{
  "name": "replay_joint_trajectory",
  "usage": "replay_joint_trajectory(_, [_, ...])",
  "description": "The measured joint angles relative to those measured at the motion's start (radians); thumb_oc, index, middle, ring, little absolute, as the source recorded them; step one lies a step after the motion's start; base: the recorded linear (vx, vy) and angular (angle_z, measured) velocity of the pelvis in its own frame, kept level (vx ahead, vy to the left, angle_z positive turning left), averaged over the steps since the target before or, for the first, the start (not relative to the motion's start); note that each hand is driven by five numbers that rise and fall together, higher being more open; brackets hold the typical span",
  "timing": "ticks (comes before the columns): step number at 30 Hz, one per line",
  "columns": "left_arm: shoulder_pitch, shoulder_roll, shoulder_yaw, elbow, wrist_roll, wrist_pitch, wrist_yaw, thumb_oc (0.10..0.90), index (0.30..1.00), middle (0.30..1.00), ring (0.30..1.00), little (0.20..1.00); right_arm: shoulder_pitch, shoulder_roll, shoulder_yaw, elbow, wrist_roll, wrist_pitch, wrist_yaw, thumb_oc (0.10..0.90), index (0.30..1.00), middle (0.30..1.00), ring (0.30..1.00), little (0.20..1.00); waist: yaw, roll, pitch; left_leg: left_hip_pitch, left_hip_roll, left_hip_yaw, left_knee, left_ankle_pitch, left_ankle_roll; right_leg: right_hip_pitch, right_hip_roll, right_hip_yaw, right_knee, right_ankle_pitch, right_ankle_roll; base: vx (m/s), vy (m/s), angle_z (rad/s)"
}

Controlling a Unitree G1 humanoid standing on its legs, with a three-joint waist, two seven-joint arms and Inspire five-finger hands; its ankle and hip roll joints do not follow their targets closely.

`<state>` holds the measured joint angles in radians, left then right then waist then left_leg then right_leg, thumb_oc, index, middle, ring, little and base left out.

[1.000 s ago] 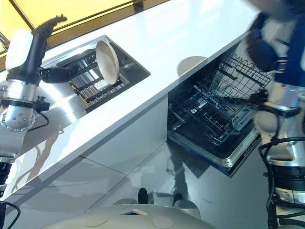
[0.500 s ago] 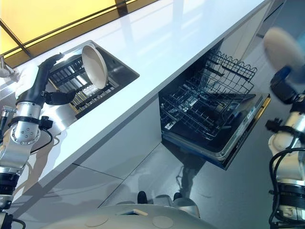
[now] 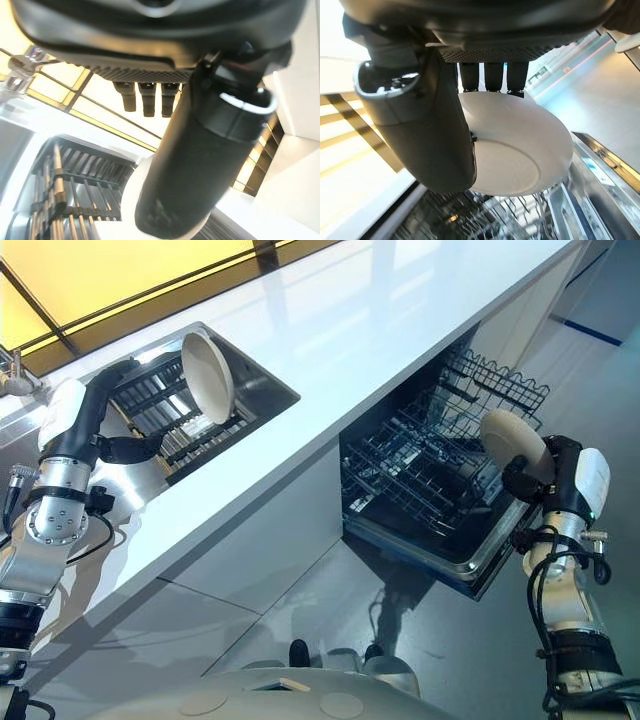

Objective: Pick up plates and place into dishwasher.

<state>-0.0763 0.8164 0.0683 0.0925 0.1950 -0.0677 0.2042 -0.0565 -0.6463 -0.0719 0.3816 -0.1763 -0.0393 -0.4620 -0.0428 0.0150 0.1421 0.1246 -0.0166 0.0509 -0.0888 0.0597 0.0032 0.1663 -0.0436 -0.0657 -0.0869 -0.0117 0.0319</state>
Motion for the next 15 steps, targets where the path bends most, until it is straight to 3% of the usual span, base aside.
replay_joint_trajectory(8, [-0.009, 0.004, -0.037, 0.000, -0.020, -0.002, -0.018, 0.800, 0.900, 0.900, 0.900, 0.900, -0.150, -0.058, 0.067, 0.133, 0.041, 0.072, -0.022, 0.100, 0.300, 0.300, 0.300, 0.200, 0.044, 0.004, 0.048, -0.023, -0.002, -0.030, 0.001, 0.011, 0.001, -0.009, -0.002, -0.028, 0.000, 0.000, 0.000, 0.03, -0.079, 0.11])
replay_joint_trajectory(15, [-0.089, 0.070, -0.097, 0.001, -0.049, -0.003, -0.025, 0.800, 0.900, 0.900, 0.900, 0.900, -0.289, -0.138, 0.085, 0.260, 0.081, 0.112, -0.028, 0.100, 0.300, 0.300, 0.300, 0.200, 0.084, 0.002, 0.100, -0.061, -0.003, -0.065, 0.001, 0.021, -0.001, -0.031, -0.001, -0.060, 0.000, 0.000, 0.000, 0.00, -0.103, 0.16])
